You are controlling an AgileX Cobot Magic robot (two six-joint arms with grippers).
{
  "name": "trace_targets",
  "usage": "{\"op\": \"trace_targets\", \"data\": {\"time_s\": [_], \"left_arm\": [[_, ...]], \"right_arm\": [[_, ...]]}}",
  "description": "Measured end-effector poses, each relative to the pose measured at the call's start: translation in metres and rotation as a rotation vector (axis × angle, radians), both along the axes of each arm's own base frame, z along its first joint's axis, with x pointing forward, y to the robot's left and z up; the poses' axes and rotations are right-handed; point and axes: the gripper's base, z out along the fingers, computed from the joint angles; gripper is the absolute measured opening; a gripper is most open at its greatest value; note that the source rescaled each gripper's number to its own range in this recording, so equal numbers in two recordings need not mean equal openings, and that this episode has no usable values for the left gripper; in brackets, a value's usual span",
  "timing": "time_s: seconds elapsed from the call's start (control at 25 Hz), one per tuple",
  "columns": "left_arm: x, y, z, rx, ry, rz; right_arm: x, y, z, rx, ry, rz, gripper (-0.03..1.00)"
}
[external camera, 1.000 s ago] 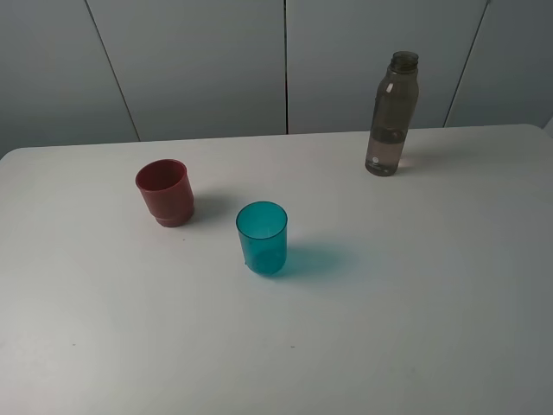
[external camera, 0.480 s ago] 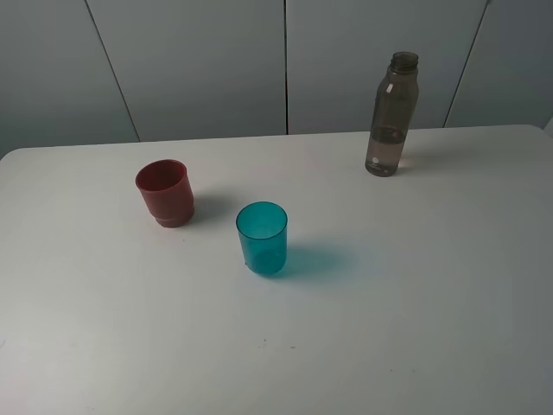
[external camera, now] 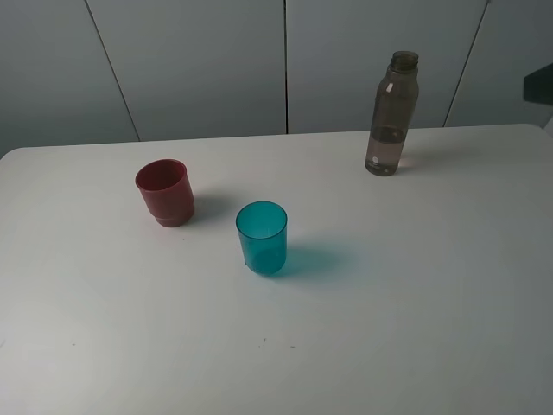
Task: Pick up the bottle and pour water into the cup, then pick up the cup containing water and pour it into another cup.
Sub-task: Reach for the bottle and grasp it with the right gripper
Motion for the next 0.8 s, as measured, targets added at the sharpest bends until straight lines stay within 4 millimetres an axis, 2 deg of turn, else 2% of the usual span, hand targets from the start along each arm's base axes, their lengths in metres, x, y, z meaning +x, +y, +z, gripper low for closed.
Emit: {"op": "trace_targets", "data": {"time_s": [0.2,0.56,0.8], "left_arm": [[0.0,0.0,0.0,0.0,0.0,0.0],[0.0,0.0,0.0,0.0,0.0,0.0],[0.0,0.0,0.0,0.0,0.0,0.0]], "right_arm": [[0.034,0.03,-0.026,-0.014,0.051,0.118,1.0],[0.096,0.041,-0.092,-0.032,0.102,0.078,1.0],[0.123,0.044,-0.142,-0.055,0.124,0.056,1.0]]}}
